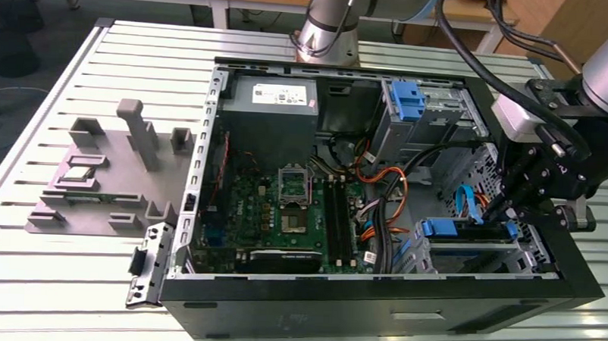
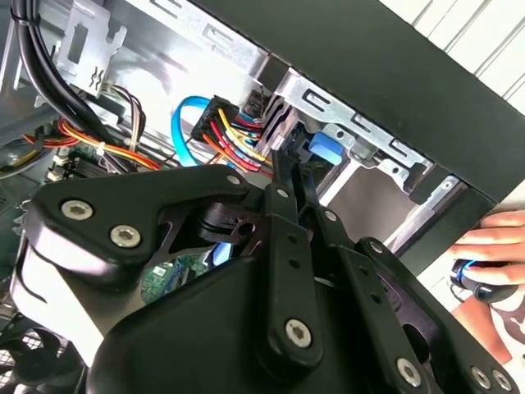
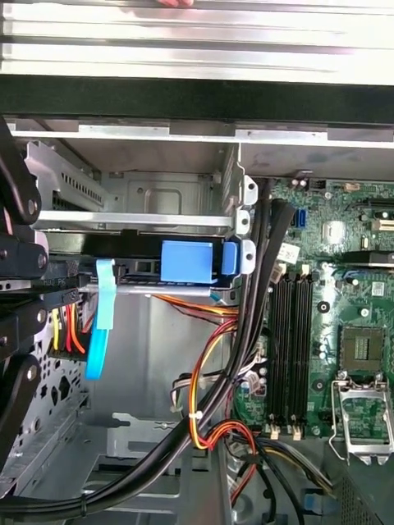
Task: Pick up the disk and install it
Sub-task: 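Insert the second disk wire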
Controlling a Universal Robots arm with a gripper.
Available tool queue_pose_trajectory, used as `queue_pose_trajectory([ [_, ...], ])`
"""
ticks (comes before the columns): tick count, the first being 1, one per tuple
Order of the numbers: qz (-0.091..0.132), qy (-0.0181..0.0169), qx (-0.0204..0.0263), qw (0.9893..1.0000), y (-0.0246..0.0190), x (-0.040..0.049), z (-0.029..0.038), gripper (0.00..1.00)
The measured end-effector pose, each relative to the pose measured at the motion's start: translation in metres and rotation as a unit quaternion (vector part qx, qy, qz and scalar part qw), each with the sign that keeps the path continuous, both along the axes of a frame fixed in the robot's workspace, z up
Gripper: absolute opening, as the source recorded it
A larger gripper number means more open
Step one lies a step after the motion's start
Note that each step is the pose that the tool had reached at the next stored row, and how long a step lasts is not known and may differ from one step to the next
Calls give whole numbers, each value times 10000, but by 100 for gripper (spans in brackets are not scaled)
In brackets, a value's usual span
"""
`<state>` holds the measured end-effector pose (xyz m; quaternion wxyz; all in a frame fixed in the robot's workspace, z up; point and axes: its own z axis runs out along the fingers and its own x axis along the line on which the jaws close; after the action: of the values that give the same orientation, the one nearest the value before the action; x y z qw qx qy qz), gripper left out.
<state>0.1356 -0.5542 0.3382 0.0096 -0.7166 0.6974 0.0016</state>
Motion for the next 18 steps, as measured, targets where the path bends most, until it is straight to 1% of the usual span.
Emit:
queue_pose_trajectory([
  [2,4,-5,0,10000,-2,-9,-1,16],
  [5,-10,-6,-12,10000,-4,-9,-1,16],
  [10,-189,-5,-16,9998,-6,-9,-4,16],
  [18,-199,-7,-23,9998,-7,-19,-4,16],
])
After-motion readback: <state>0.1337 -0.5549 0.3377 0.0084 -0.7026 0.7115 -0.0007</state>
